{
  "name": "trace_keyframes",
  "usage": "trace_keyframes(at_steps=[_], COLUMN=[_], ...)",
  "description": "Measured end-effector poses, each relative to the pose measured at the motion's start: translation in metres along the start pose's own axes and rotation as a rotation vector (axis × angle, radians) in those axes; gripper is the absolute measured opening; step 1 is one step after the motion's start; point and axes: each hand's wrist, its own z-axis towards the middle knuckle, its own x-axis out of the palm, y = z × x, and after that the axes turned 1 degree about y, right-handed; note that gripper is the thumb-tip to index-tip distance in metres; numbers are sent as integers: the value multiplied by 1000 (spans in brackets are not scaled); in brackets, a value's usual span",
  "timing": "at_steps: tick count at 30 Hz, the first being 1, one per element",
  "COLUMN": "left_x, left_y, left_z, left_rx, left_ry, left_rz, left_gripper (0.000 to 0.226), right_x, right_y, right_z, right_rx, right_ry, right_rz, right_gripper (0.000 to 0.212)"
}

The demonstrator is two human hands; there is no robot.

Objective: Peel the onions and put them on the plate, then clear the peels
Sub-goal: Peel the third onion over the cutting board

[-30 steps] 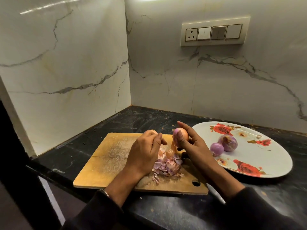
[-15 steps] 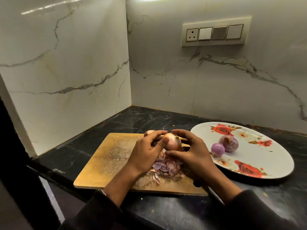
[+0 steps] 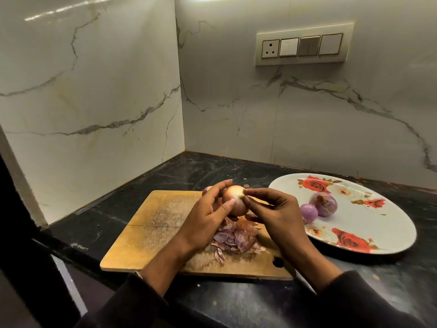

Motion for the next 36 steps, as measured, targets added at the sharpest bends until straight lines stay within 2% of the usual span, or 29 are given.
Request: trace_keyframes(at_steps=[4, 11, 16, 22, 27, 31, 36], left_x=[0, -1, -1, 0, 0, 0, 1], left_y=[-2, -5, -7, -8, -7, -5, -3], left_z=[-1, -2, -4, -4, -3, -1, 1], left_rx=[23, 32, 30, 35, -12, -32, -31], left_ry=[-11, 8, 22, 29, -20, -10, -18], left_rz=[-15, 7, 18, 23, -80, -107, -70], left_gripper=[43, 47, 44, 42, 46, 31, 24], right_x=[2, 5, 9, 10, 12, 9, 11], right_y=[1, 3, 5, 4, 5, 2, -4], right_z=[-1, -5, -5, -7, -6, -4, -4], right_rx=[-40, -158, -209, -263, -241, -197, -125], right_ry=[-10, -35, -84, -95, -136, -152, -127], right_rz=[-56, -330, -485, -602, -543, -474, -339], right_gripper=[18, 5, 16, 4, 6, 7, 10])
